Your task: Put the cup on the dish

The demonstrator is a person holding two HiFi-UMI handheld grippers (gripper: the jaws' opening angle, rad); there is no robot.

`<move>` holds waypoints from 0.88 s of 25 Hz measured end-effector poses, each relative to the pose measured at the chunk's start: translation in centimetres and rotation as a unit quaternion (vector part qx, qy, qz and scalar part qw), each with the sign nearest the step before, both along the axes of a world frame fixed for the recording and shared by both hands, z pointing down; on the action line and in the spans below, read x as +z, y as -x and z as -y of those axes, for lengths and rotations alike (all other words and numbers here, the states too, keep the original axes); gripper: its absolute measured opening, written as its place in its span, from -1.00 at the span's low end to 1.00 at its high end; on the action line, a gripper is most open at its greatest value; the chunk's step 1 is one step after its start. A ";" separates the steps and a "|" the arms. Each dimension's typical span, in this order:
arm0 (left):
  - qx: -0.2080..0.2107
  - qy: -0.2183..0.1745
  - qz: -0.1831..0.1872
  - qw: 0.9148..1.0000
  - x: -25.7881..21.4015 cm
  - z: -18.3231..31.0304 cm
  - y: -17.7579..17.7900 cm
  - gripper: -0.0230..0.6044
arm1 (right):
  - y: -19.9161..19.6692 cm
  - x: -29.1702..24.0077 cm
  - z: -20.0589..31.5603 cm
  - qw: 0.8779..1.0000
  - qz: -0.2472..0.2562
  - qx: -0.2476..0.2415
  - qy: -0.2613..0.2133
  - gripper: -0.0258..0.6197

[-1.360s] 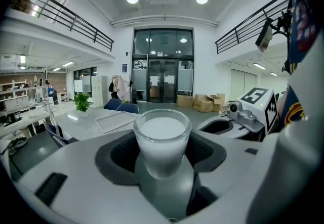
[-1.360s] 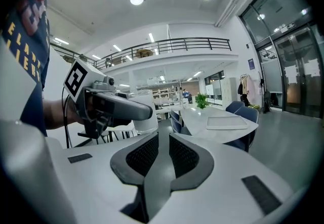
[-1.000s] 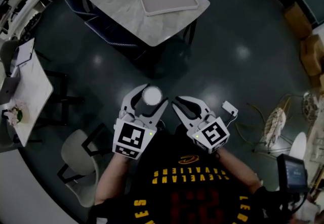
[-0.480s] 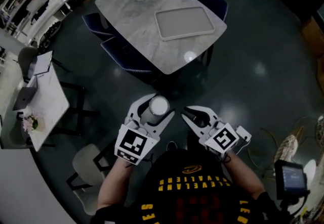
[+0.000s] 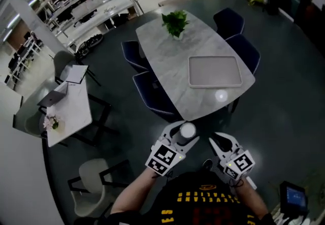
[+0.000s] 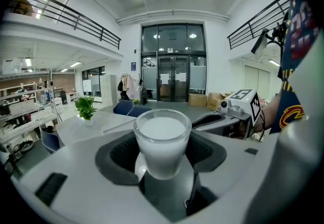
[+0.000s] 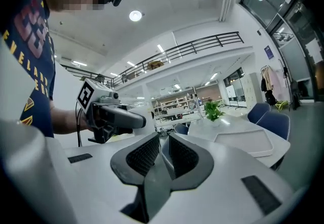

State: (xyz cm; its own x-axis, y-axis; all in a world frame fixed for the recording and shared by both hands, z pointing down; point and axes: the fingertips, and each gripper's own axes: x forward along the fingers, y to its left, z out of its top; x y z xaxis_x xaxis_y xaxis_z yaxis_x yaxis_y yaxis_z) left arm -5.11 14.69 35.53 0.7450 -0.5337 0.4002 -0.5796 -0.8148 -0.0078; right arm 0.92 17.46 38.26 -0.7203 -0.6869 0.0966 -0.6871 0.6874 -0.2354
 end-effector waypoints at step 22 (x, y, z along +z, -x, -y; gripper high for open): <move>-0.042 0.027 0.017 0.999 2.2 11.6 -6.0 -0.09 | -8.2 1.7 10.9 1.000 0.004 -0.012 0.027 -0.76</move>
State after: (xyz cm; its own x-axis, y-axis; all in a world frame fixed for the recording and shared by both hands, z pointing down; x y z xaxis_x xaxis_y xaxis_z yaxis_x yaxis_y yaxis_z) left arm 0.94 3.04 37.74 0.6843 -0.5711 0.4535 -0.6460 -0.7632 0.0136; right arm 9.13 6.59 39.95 -0.7376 -0.6633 0.1267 -0.6682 0.6900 -0.2781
